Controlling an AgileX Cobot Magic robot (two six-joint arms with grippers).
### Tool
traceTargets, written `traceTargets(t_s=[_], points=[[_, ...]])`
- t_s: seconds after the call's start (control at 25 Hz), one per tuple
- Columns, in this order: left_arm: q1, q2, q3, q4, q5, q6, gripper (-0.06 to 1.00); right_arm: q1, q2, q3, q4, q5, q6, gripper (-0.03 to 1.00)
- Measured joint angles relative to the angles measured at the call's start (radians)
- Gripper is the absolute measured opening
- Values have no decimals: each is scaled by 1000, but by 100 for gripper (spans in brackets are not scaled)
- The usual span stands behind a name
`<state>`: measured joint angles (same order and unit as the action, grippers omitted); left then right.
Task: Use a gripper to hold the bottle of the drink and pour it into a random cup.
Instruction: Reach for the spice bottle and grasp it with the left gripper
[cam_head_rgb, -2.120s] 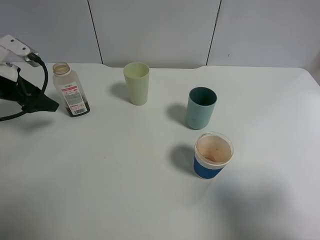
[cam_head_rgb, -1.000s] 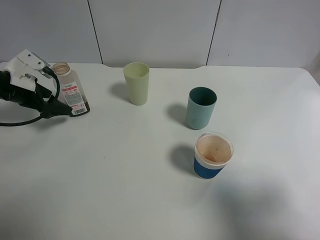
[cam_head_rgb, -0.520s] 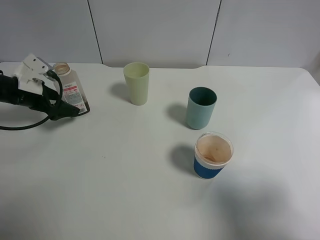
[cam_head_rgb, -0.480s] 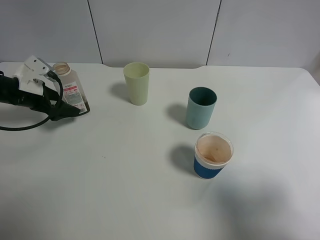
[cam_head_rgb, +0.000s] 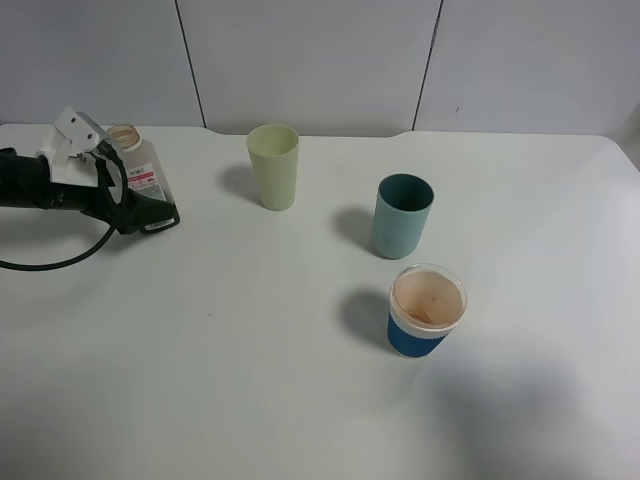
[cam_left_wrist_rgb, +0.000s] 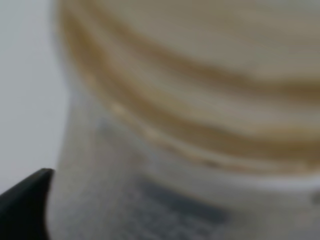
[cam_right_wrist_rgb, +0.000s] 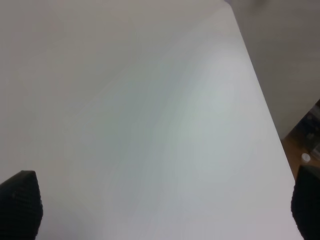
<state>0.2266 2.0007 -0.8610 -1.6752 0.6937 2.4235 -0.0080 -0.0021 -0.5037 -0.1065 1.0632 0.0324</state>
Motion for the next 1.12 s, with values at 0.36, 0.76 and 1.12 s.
traceTargets(t_s=[0.36,0.76,1.12], points=[[0,50,-1,-56,73,70,97,0,0,0,0,0,0,99],[0,69,-1,-56,81,73,71,0,0,0,0,0,0,99],[0,69,-1,-59,88,74,32,0,0,0,0,0,0,99]])
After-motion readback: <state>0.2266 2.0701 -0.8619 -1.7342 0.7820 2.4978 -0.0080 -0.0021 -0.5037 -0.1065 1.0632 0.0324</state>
